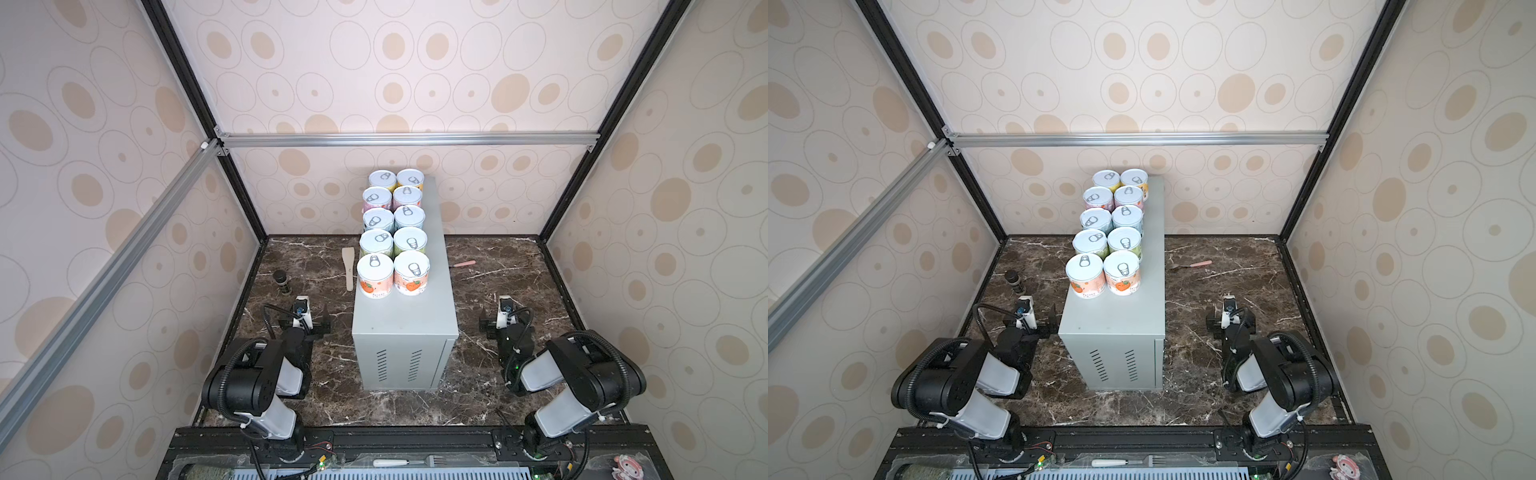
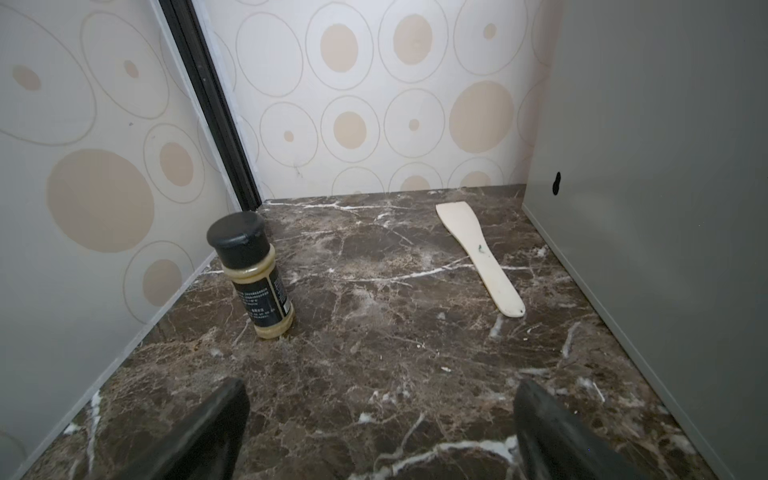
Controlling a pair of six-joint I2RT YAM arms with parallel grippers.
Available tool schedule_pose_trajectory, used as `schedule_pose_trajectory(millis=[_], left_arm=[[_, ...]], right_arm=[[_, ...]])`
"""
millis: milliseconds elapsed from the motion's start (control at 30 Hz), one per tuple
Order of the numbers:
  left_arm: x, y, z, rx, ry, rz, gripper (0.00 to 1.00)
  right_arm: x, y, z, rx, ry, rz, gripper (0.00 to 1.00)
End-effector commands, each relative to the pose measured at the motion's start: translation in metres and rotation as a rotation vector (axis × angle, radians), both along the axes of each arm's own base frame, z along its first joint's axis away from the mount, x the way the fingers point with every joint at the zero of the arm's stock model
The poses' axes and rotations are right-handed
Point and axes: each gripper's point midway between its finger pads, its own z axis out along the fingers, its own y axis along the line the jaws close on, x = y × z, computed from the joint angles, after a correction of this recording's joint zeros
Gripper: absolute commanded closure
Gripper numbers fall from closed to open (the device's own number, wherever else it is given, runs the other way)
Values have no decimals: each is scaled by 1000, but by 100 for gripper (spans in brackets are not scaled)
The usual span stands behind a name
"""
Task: Place and organize the canned foods onto the counter
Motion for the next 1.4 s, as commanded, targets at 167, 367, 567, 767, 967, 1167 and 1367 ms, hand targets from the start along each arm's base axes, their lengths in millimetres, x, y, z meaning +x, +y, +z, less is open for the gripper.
schedule_pose_trajectory(millis=[167, 367, 567, 767, 967, 1167, 1367], left_arm=[[27, 8, 12, -23, -6, -24, 1], [25, 8, 13, -21, -9, -26, 1], [25, 7, 13, -15, -9, -25, 1], [25, 7, 13, -16, -8, -25, 1], [25, 7, 13, -13, -10, -25, 1], [26, 6, 13, -12, -10, -27, 1], [26, 7, 12, -12, -7, -25, 1]], right_arm=[[38, -30, -14, 163, 211, -53, 1], [37, -30, -14, 159, 208, -51, 0], [37, -30, -13, 158, 205, -52, 0], [37, -30, -13, 158, 206, -51, 0], [37, -30, -13, 159, 206, -52, 0], [36, -30, -13, 158, 207, -51, 0], [37, -31, -13, 158, 205, -53, 0]])
